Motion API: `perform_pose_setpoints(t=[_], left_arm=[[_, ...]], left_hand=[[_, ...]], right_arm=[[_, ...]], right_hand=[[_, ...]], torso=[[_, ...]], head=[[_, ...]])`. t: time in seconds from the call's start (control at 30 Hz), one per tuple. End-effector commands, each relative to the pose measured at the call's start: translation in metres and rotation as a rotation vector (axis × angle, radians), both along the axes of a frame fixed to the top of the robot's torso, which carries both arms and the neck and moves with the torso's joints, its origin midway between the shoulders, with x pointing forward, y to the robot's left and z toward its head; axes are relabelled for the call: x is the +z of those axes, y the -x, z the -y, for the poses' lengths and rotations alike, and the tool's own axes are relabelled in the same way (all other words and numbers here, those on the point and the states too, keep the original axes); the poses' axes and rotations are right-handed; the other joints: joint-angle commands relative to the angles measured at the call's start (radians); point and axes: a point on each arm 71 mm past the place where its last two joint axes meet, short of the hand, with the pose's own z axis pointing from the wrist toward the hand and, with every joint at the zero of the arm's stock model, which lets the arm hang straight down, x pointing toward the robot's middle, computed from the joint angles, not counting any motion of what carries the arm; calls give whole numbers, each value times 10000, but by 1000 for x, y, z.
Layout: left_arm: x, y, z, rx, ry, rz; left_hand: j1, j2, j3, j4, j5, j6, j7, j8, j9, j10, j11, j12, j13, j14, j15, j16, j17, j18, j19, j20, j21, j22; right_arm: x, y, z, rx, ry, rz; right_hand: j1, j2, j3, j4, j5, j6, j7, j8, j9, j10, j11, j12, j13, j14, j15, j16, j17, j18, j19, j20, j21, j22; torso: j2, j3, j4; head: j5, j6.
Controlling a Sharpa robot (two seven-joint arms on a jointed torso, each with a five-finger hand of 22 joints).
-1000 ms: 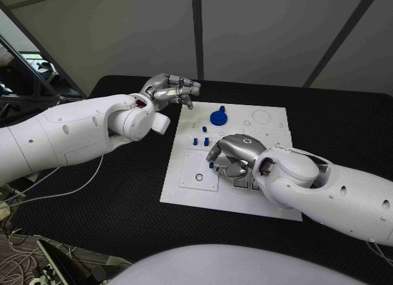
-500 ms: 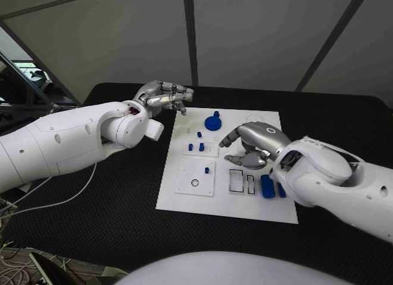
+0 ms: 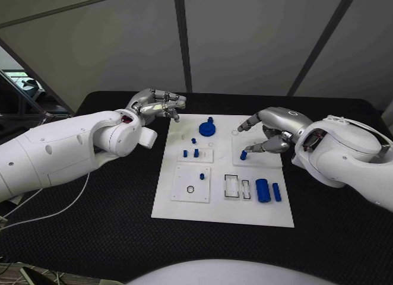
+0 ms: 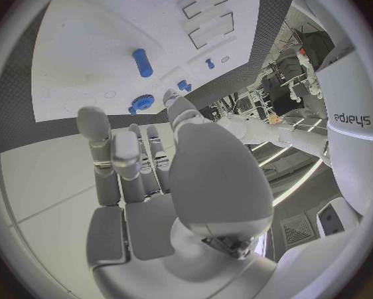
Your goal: Assemble the parts on the task board
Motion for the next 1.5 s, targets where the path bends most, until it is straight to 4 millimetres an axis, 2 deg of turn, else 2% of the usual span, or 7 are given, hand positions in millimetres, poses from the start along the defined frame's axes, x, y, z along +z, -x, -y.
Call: perform_pose_setpoints(t=[0.03, 0.3, 0.5, 0.67, 0.87, 0.93, 1.5], left_arm=[[2, 0, 2, -154, 38, 53], [2, 0, 2, -145, 39, 65], [2, 0, 2, -150, 43, 75], [2, 0, 1, -148, 44, 79], [2, 0, 2, -156, 49, 83], [2, 0, 2, -153, 48, 83], [2, 0, 1, -145, 42, 78]], left_hand=[[12, 101, -66, -20, -14, 13, 19, 15, -9, -60, -8, 42, -9, -51, 0, -53, -9, -39, 6, 30, -36, -9], [12, 101, -66, -20, -14, 13, 19, 15, -9, -60, -8, 42, -9, -51, 0, -53, -9, -39, 6, 30, -36, -9], [12, 101, -66, -20, -14, 13, 19, 15, -9, -60, -8, 42, -9, -51, 0, -53, -9, -39, 6, 30, -36, -9], [12, 101, -66, -20, -14, 13, 19, 15, -9, -60, -8, 42, -9, -51, 0, -53, -9, -39, 6, 30, -36, -9], [12, 101, -66, -20, -14, 13, 19, 15, -9, -60, -8, 42, -9, -51, 0, -53, -9, -39, 6, 30, -36, -9], [12, 101, -66, -20, -14, 13, 19, 15, -9, -60, -8, 42, -9, -51, 0, -53, -9, -39, 6, 30, -36, -9], [12, 101, -66, -20, -14, 13, 19, 15, -9, -60, -8, 42, -9, -51, 0, -53, -9, -39, 6, 30, -36, -9]], right_arm=[[-8, -1, -2, 303, 1070, -647], [-16, -4, -5, 348, 1756, -939], [-20, -8, -6, 99, 1903, -681], [-22, -11, -7, 32, 1925, -569], [-29, -10, -11, 203, 2107, -776], [-32, -9, -12, 251, 2161, -841], [-37, -9, -15, 407, 2286, -1010]], right_hand=[[303, -46, -165, 444, -102, -81, -27, 39, 22, -171, -23, 262, -45, -72, 17, 39, -65, 155, -18, 13, -73, -39], [528, 128, -167, 675, -175, 34, 29, 123, 58, 178, -136, 779, -30, -6, -72, 121, -75, 163, 56, -55, -82, -53], [665, 434, -27, 505, -186, 236, 220, 222, 89, 593, -271, 1103, -80, 109, -200, 158, -93, 139, 207, -172, -20, 34], [689, 543, 38, 396, -159, 387, 303, 282, 107, 711, -308, 1168, -143, 165, -238, 166, -98, 127, 271, -207, -2, 62], [675, 797, 334, 244, -164, 1209, 530, 528, 189, 1734, -501, 1322, -224, 530, -402, 500, 374, -9, 737, -327, 472, 776], [676, 832, 453, 244, -188, 1362, 528, 549, 192, 1978, -531, 1260, -252, 614, -426, 583, 505, -41, 843, -356, 589, 948], [552, 665, 1353, 237, -368, 1893, 512, 389, 99, 3077, -628, 381, -279, 764, -487, 631, 662, -129, 1124, -434, 901, 1415]], torso=[[16, 8, 23], [9, -1, 24], [8, 5, 6], [3, 2, 15], [2, 5, 6], [3, 6, 0], [6, 0, 10]], head=[[-21, -19], [-20, -64], [-19, -66], [-30, -66], [3, -106], [8, -111], [7, -159]])
